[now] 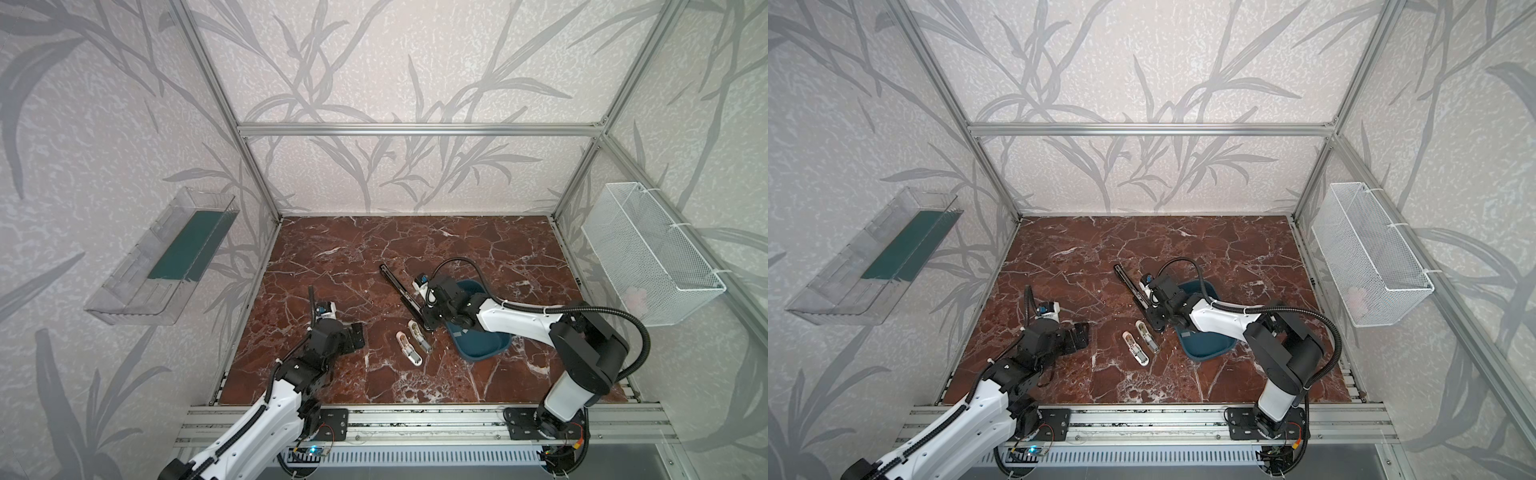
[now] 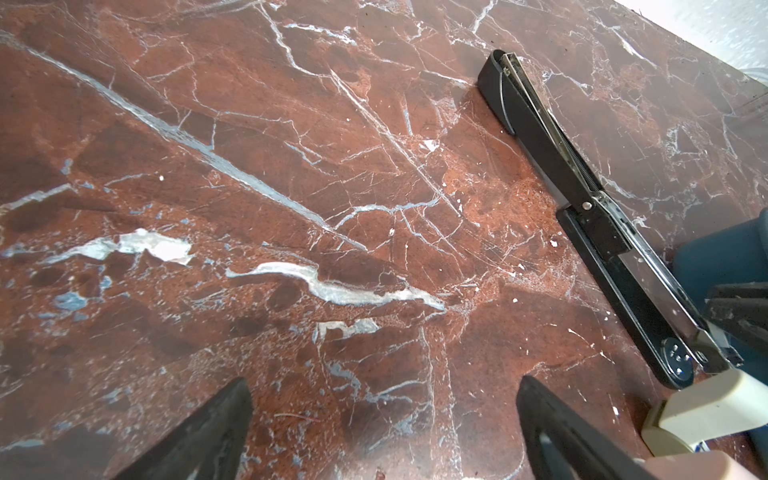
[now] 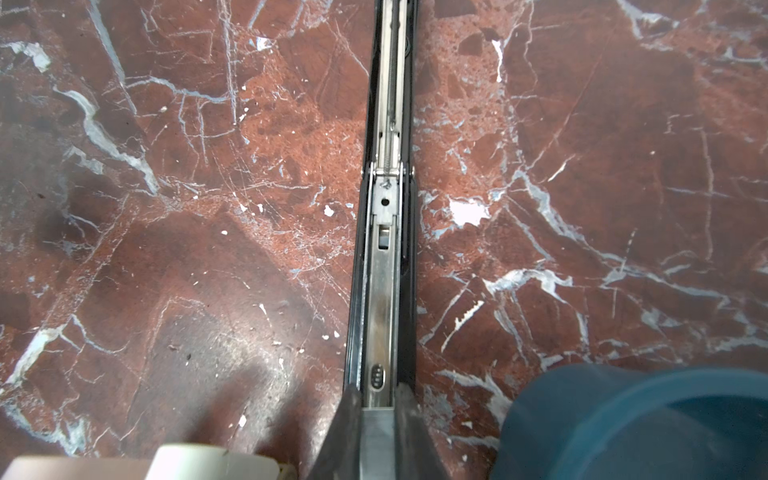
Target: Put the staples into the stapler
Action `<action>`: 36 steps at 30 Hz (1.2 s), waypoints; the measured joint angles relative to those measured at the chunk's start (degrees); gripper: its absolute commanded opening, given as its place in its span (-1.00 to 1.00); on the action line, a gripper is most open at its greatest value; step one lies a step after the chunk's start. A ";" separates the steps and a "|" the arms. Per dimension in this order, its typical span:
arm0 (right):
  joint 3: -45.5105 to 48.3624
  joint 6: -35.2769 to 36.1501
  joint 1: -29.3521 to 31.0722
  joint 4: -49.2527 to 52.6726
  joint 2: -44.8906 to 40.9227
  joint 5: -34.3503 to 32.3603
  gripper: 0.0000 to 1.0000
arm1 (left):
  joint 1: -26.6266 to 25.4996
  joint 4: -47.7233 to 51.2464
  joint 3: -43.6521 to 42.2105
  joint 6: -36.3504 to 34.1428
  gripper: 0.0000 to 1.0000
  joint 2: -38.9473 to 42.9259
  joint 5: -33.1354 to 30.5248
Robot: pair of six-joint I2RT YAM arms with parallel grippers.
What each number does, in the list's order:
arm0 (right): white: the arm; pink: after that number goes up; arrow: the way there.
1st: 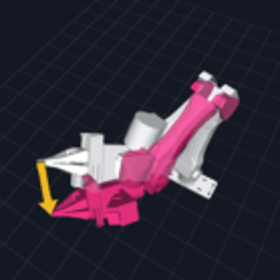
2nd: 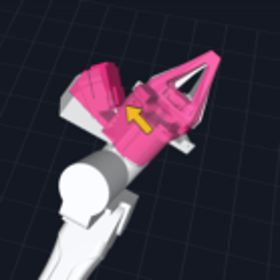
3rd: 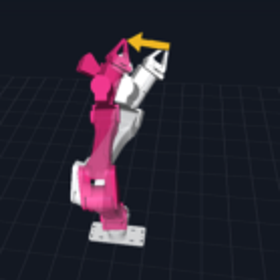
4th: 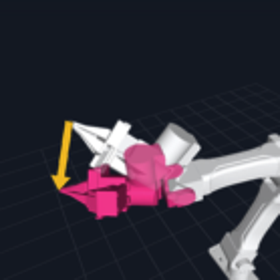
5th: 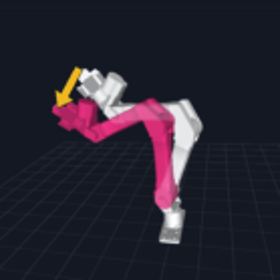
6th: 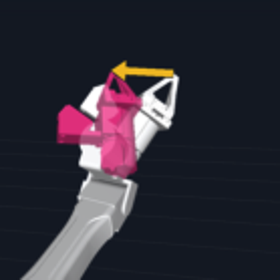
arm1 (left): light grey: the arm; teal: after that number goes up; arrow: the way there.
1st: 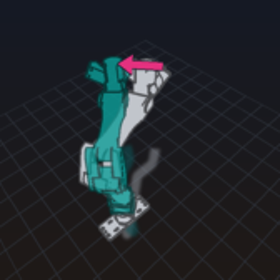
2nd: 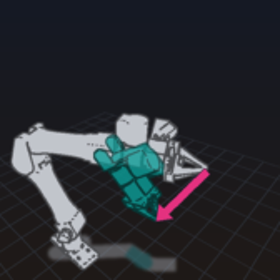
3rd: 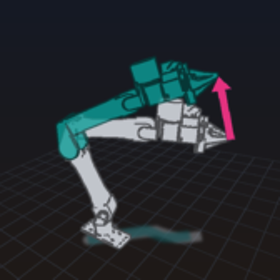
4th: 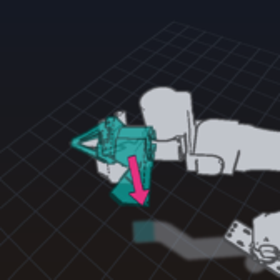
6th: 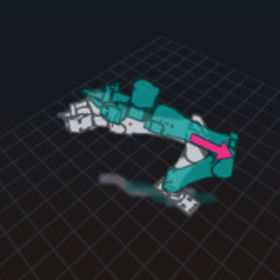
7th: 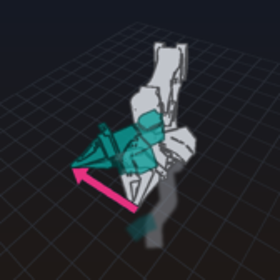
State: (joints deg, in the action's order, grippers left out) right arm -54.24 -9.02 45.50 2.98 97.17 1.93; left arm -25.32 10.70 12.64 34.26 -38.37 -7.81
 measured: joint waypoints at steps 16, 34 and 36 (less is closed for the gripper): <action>-0.39 -0.44 1.90 2.08 0.00 -1.36 -0.67 | 0.00 0.00 0.00 0.00 0.99 0.00 0.02; -0.42 -0.61 3.34 2.69 -0.02 -2.54 -0.67 | 0.00 0.00 0.00 0.00 0.99 0.02 0.22; -0.42 -0.61 3.43 2.67 -0.09 -2.67 -0.67 | 0.00 0.00 0.00 0.00 0.99 0.02 0.22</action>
State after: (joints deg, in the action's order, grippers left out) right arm -54.65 -9.63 48.93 5.65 97.08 -0.73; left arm -25.32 10.70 12.64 34.26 -38.35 -7.60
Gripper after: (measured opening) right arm 0.167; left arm 0.991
